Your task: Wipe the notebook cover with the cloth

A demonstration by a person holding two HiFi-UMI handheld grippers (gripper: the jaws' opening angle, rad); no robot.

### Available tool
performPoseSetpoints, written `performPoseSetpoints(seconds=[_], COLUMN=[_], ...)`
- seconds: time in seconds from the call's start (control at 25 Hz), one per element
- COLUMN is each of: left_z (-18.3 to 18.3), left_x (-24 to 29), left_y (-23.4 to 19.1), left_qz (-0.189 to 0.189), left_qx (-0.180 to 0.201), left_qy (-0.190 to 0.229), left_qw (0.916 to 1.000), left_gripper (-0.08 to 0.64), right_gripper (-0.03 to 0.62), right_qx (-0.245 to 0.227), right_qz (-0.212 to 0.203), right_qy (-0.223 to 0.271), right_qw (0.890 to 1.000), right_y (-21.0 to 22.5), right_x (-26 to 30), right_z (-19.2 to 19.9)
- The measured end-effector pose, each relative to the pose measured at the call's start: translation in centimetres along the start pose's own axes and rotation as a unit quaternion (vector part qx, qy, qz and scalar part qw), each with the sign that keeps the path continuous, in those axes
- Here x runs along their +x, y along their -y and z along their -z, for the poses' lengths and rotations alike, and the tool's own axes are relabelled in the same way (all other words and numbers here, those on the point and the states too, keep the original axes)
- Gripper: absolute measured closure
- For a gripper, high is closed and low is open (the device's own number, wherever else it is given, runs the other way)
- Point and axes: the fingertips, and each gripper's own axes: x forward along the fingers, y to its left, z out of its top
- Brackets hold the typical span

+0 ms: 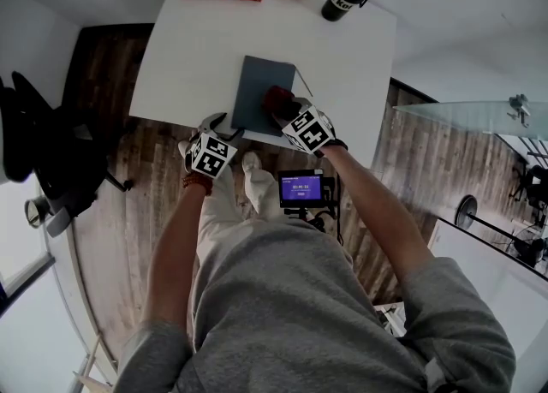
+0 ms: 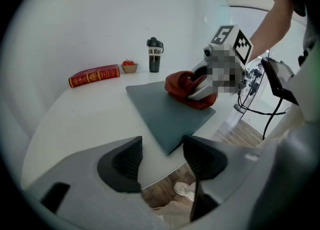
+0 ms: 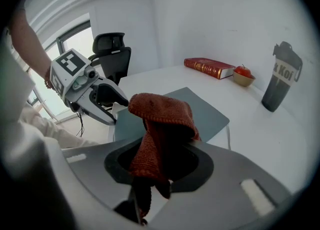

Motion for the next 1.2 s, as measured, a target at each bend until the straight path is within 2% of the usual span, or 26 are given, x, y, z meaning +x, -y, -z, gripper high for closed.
performPoseSetpoints(seconds=[0.32,0.56,0.96,1.2], left_z=[0.0,-0.2,0.1,0.0], left_x=[0.2,0.3,0.1,0.4], left_y=[-0.1,-0.1,-0.1,-0.2], left_qz=[0.0,0.001,0.0,0.001], left_qx=[0.002,0.0,-0.006,-0.001], left_qy=[0.0,0.001,-0.012,-0.005], left_qw=[1.0,1.0,0.9999,1.0], left_gripper=[0.314,0.318,0.319,0.319], right_gripper=[0.465,0.465,0.463,0.462], right_qx=[-0.016,-0.01,-0.065,-0.077], right_qz=[-0.016,-0.021,-0.063,-0.087], right_qy=[0.009,0.019,0.001,0.007], right_qw=[1.0,1.0,0.996,0.993], right_y=[-2.6,-3.3,-4.7,-5.7], right_x=[-0.5,-0.8,-1.2,-1.3], right_z=[1.0,1.5,1.9,2.3])
